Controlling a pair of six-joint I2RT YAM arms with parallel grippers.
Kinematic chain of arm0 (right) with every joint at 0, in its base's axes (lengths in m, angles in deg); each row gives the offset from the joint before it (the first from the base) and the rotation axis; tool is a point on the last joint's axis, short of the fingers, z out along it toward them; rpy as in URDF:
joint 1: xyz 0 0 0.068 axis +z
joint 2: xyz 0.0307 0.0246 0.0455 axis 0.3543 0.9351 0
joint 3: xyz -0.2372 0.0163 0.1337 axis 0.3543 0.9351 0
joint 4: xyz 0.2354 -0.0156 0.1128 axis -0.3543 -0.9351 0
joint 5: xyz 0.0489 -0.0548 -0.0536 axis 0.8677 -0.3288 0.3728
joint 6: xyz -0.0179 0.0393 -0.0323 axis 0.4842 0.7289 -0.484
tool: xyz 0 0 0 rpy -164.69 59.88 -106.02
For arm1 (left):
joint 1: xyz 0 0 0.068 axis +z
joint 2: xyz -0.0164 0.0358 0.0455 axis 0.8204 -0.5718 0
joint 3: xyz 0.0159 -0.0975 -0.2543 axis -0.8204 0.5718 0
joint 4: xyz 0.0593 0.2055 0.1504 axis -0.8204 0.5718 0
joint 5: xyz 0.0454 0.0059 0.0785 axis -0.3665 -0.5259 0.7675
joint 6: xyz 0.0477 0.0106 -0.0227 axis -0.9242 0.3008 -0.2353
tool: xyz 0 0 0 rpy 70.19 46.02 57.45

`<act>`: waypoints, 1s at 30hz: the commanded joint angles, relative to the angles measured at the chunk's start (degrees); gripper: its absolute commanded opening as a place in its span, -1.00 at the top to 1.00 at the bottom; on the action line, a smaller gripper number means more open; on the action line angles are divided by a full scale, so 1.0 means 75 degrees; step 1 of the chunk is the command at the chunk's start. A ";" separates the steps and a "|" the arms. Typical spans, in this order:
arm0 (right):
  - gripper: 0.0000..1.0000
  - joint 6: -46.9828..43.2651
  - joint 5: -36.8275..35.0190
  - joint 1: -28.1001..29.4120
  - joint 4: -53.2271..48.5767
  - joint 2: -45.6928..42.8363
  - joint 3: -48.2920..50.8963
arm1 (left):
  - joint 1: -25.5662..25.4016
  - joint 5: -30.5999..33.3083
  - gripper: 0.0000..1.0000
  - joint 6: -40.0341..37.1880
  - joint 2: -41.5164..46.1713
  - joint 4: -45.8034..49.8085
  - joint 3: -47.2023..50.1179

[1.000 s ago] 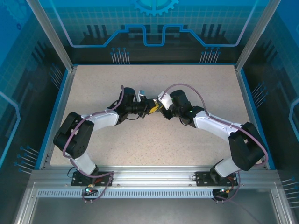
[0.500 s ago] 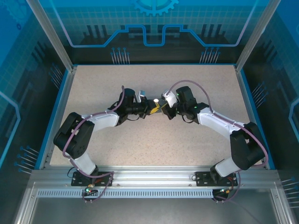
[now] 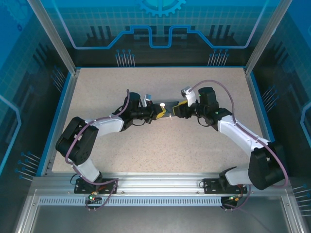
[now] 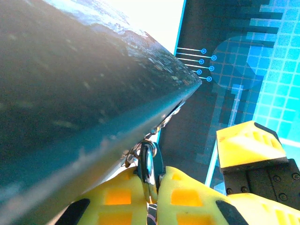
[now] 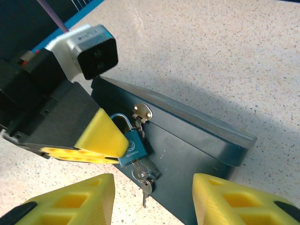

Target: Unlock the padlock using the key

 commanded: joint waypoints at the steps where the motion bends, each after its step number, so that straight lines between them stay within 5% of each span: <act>1: 0.04 0.0709 0.0388 -0.0036 0.0121 -0.0107 0.0144 | -0.0021 -0.0066 1.00 -0.0026 -0.0054 -0.0071 0.0310; 17: 0.03 0.4081 0.0553 0.0410 0.1646 -0.0597 0.2176 | -0.0674 0.0116 1.00 0.0275 0.0183 -0.0864 0.1609; 30: 0.00 0.4541 -0.0181 0.0380 0.1836 -0.1081 0.2809 | -0.0925 0.0307 1.00 0.0296 -0.0791 -0.1379 0.1312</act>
